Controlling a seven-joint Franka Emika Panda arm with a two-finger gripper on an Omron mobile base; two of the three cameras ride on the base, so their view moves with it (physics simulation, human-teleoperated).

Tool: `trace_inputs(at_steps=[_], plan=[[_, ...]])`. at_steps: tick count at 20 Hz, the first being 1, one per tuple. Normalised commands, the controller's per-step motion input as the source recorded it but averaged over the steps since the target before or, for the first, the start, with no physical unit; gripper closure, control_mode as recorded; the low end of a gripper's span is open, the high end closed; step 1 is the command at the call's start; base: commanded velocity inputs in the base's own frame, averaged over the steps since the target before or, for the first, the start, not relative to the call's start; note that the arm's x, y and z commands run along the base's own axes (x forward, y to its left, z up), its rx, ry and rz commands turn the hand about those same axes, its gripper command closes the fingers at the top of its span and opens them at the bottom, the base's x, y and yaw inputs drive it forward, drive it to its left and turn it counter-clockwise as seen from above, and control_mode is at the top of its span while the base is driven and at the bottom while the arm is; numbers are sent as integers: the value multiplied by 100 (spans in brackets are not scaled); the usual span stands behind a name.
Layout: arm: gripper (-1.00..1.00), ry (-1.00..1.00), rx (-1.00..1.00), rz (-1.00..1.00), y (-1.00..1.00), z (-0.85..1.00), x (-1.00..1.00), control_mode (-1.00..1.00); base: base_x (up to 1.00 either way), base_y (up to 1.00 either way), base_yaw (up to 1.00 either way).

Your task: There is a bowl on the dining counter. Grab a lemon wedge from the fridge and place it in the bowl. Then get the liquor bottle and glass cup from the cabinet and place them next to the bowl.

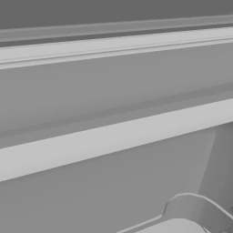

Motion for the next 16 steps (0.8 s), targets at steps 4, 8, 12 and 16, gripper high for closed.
trace_inputs(at_steps=[4, 8, 12, 16], plan=[[100, 0, -11, -3, 43, -5, -50, -100, 0, 0, 0], [100, 1, -10, -2, 37, -1, -40, -100, 0, 0, 0], [100, 0, -8, 0, 19, 0, -48, -100, 0, 0, 0], [100, -1, -3, 0, 4, 0, -57, -100, 0, 0, 0]])
